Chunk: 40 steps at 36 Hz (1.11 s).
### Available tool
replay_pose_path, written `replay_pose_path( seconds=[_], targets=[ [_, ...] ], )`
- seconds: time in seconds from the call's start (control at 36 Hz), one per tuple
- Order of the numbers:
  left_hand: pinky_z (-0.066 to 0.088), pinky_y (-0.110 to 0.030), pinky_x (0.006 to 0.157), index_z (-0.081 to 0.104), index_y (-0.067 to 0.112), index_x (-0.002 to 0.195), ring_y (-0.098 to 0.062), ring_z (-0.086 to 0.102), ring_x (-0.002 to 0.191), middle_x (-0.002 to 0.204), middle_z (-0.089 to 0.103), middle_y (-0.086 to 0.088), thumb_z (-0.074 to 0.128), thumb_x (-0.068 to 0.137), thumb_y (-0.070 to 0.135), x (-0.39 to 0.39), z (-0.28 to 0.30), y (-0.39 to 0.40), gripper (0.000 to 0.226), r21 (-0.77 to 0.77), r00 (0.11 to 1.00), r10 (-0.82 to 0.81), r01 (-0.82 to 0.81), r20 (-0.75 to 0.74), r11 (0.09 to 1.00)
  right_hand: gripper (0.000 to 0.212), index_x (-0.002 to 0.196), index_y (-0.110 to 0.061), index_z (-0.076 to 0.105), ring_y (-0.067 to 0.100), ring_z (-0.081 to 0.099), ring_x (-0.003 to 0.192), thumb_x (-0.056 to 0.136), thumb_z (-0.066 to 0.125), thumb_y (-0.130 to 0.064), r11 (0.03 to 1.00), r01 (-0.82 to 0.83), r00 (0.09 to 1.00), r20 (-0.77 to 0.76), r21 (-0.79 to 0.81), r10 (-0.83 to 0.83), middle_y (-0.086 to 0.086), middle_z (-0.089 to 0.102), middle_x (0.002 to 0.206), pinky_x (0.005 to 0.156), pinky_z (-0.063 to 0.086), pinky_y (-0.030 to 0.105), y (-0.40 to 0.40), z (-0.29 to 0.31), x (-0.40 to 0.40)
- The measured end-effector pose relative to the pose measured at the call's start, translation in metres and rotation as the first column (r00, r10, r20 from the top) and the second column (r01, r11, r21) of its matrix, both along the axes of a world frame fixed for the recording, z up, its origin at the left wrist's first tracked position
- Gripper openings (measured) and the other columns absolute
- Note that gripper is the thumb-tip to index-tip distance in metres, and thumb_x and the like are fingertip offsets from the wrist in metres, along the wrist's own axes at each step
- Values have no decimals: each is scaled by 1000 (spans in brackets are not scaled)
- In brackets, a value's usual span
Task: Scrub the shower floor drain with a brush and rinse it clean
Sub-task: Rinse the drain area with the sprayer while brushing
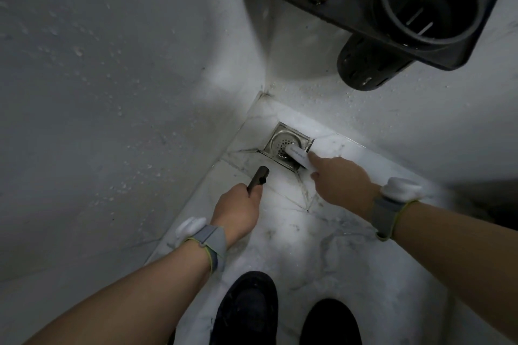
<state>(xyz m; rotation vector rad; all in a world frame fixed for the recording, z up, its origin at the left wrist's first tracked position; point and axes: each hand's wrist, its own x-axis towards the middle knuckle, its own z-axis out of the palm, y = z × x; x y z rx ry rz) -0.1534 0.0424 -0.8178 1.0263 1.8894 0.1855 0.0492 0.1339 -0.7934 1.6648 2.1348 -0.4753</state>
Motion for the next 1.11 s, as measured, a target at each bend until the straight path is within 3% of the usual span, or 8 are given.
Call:
replay_pose_path(
  seconds=[0.08, 0.22, 0.58, 0.69, 0.81, 0.89, 0.97, 1.11],
  targets=[
    [34, -29, 51, 53, 14, 84, -20, 55, 66, 79, 60, -4, 36, 102, 52, 0, -1, -1, 45, -8, 1000, -3, 3, 7, 1000, 55, 155, -29, 23, 24, 62, 81, 102, 37, -34, 1000, 7, 1000, -8, -12, -7, 6, 63, 95, 69, 54, 32, -2, 0, 0],
    [35, -30, 53, 54, 14, 84, -23, 56, 69, 80, 60, -5, 36, 102, 52, -8, -3, -1, 46, -24, 999, 51, -51, -12, 998, 55, 155, -30, 22, 29, 64, 95, 102, 36, -36, 999, 11, 1000, -29, -34, -12, 10, 65, 109, 78, 54, 36, -4, 0, 2],
    [38, -29, 57, 54, 14, 82, -25, 58, 71, 83, 61, -6, 36, 100, 55, -9, -5, -6, 48, -63, 993, 120, -118, 19, 991, 56, 156, -29, 21, 26, 64, 89, 103, 36, -37, 999, -12, 1000, -20, -42, 11, 10, 64, 106, 76, 55, 34, -1, 3, -1],
    [38, -30, 58, 54, 14, 82, -26, 59, 73, 84, 61, -7, 37, 100, 54, -12, -3, -5, 48, -39, 995, 103, -104, -16, 994, 55, 156, -30, 21, 29, 63, 103, 103, 34, -39, 994, 7, 999, -45, -113, -12, 11, 62, 123, 84, 53, 36, 0, 2, -1],
    [36, -27, 53, 55, 15, 83, -20, 54, 64, 77, 59, -2, 39, 100, 51, -8, 2, -10, 43, -15, 995, 95, -95, 10, 995, 50, 152, -25, 34, 30, 52, 126, 103, 38, -34, 969, -12, 996, -83, -246, -9, 9, 50, 145, 102, 42, 34, 15, 14, -3],
    [34, -26, 52, 50, 18, 77, -17, 51, 61, 73, 55, 1, 39, 99, 51, -7, 2, -13, 41, -15, 993, 112, -112, 33, 994, 44, 143, -23, 51, 27, 54, 122, 100, 42, -30, 963, 15, 999, -37, -268, -26, 7, 55, 139, 97, 42, 30, 36, 21, -4],
    [34, -26, 51, 49, 18, 77, -16, 49, 57, 70, 53, 2, 40, 99, 52, -8, 2, -15, 42, -12, 993, 116, -115, 35, 993, 35, 127, -17, 63, 28, 59, 114, 97, 45, -26, 983, 29, 999, -25, -182, -35, 8, 62, 129, 89, 44, 27, 49, 12, -7],
    [33, -27, 50, 46, 19, 74, -17, 47, 56, 68, 52, 2, 40, 98, 55, -13, 3, -14, 44, -18, 992, 118, -118, 32, 993, 42, 142, -16, 45, 35, 59, 114, 102, 38, -25, 988, 56, 990, -119, -143, -74, 14, 60, 129, 91, 47, 35, 39, -7, -25]
  ],
)
